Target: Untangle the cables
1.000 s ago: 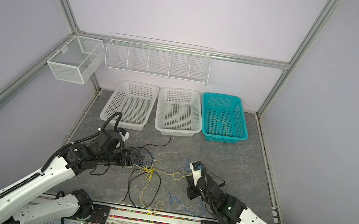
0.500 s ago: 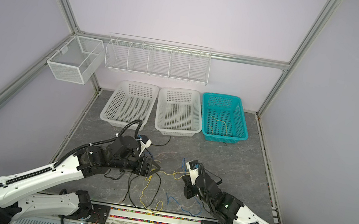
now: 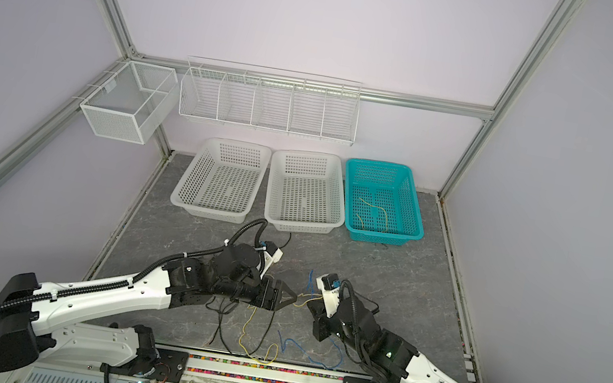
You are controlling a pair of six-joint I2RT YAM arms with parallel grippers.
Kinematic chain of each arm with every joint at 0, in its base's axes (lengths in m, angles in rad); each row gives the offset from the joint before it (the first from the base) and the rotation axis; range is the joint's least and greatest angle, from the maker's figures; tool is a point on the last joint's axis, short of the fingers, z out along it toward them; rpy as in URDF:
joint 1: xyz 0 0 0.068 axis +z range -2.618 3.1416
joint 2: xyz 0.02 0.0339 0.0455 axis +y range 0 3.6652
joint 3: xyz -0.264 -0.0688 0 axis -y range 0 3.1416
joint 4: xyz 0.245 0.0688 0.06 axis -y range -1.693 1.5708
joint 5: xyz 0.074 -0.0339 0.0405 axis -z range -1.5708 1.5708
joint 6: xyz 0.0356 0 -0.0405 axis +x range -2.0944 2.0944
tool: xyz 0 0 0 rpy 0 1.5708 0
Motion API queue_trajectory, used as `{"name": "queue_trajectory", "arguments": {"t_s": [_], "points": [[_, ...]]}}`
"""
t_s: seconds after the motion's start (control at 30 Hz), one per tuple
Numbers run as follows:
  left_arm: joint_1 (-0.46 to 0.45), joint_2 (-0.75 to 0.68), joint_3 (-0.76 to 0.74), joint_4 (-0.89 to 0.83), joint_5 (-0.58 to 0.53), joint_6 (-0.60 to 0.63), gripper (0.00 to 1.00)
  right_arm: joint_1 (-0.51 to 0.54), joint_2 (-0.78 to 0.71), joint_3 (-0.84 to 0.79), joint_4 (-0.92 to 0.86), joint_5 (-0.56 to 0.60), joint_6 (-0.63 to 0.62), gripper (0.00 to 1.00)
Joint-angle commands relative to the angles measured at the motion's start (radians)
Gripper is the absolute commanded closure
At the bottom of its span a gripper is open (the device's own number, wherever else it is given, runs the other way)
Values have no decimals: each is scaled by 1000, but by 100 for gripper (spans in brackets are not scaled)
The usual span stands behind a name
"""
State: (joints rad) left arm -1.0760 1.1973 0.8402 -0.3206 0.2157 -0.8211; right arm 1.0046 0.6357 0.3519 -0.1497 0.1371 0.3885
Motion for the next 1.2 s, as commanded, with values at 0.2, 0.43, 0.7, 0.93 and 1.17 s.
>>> {"name": "queue_trajectory", "arguments": {"t_s": [0.2, 0.43, 0.7, 0.93, 1.17], "points": [[-10, 59, -16, 91, -1, -11, 39, -3, -7, -19, 58, -47, -5, 94], [-15, 103, 6, 97, -3, 0, 58, -4, -28, -20, 45, -37, -5, 94], [-19, 132, 40, 105, -10, 3, 90, -3, -23, -19, 44, -44, -7, 94], [-19, 95, 91, 71, -62, 2, 100, -4, -22, -19, 30, -43, -10, 94], [-19, 54, 122, 83, -110, -58, 100, 6, 22, -16, 45, -77, -4, 94]]}}
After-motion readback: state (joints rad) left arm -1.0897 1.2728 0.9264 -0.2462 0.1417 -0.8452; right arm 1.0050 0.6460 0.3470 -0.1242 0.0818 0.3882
